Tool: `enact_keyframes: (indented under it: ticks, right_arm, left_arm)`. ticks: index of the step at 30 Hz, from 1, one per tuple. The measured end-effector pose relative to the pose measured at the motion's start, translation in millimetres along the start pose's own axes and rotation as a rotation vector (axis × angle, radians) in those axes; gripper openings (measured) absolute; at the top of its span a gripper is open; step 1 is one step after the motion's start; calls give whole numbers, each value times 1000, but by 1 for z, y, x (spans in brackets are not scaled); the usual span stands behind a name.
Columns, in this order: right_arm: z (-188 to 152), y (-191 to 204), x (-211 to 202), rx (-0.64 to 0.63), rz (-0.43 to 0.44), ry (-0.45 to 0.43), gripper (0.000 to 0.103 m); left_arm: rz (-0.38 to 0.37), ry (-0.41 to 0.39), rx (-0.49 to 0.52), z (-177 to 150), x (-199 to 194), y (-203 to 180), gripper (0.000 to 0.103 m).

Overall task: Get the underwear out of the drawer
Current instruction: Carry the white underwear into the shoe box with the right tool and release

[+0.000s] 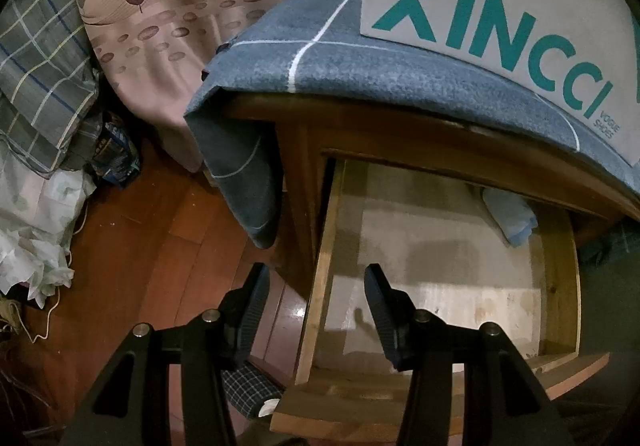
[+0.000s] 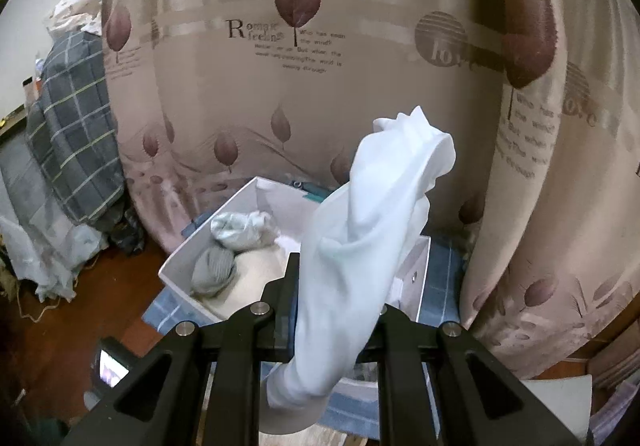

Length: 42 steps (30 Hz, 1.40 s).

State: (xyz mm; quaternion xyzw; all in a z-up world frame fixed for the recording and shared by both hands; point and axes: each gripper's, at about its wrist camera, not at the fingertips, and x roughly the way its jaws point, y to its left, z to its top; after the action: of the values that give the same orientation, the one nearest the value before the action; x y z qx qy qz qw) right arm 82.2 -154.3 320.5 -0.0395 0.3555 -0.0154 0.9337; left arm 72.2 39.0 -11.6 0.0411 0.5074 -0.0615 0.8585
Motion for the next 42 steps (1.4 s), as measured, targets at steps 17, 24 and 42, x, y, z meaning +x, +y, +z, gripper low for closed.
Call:
enact_keyframes:
  ticks: [17,24,42]
  right_arm:
    - [22,20,104,67,123,76,14]
    - [13,24,148,103,148,143,14]
    - [-14,23,154,91,105,214,45]
  left_arm:
    - [-20,12,-37,2,1,4,50]
    - [-27,19,-50,2,2,8,50]
    - [-29,26,-77,4,5,13,50]
